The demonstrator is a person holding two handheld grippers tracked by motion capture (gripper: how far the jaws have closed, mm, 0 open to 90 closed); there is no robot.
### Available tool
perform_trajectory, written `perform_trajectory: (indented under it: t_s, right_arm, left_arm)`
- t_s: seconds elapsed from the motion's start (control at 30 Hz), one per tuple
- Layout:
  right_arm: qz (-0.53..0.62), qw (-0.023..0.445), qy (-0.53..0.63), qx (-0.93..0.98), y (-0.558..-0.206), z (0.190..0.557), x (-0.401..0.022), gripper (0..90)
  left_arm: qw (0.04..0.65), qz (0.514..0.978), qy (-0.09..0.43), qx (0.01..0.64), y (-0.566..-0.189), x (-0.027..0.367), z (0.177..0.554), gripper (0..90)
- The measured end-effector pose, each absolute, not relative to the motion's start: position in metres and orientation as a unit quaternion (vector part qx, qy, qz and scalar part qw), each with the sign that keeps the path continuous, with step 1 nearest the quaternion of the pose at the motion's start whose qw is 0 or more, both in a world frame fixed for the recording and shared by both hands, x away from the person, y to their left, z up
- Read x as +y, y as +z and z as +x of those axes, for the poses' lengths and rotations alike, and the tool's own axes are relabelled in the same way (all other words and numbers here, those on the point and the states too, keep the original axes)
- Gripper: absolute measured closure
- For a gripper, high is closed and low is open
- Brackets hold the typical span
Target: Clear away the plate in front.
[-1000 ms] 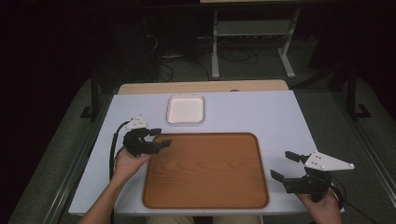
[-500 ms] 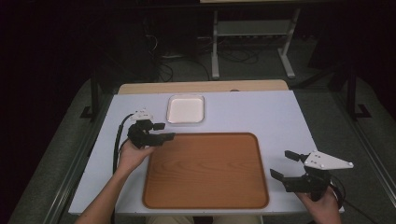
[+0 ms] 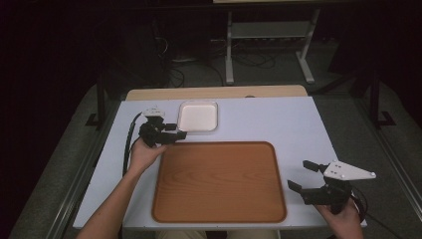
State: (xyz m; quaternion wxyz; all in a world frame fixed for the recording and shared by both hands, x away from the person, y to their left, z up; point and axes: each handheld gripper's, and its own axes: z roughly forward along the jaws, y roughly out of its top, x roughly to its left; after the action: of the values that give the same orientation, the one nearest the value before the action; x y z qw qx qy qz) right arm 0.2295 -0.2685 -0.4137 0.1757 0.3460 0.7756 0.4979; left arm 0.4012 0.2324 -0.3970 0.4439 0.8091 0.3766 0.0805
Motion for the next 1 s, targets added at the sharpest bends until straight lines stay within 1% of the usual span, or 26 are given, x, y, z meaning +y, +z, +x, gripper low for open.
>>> perform_trajectory:
  t_s: [0.2,0.43,0.73,0.83,1.0]
  right_arm:
    - [0.345,0.175,0.497,0.777,-0.414,0.23,-0.268,13.2]
    - [0.346,0.175,0.497,0.776,-0.414,0.23,-0.268,13.2]
    - [0.348,0.174,0.495,0.777,-0.414,0.231,-0.268,13.2]
    - [0.349,0.173,0.494,0.777,-0.415,0.232,-0.268,13.2]
    - [0.352,0.172,0.495,0.775,-0.415,0.232,-0.269,13.2]
  left_arm:
    - [0.432,0.811,0.082,0.385,-0.398,0.23,0.416,36.6]
    - [0.418,0.804,0.088,0.413,-0.399,0.234,0.443,37.8]
    - [0.4,0.797,0.093,0.444,-0.401,0.237,0.469,40.2]
    - [0.393,0.793,0.095,0.456,-0.404,0.237,0.481,41.8]
    - [0.381,0.789,0.091,0.474,-0.41,0.238,0.493,41.9]
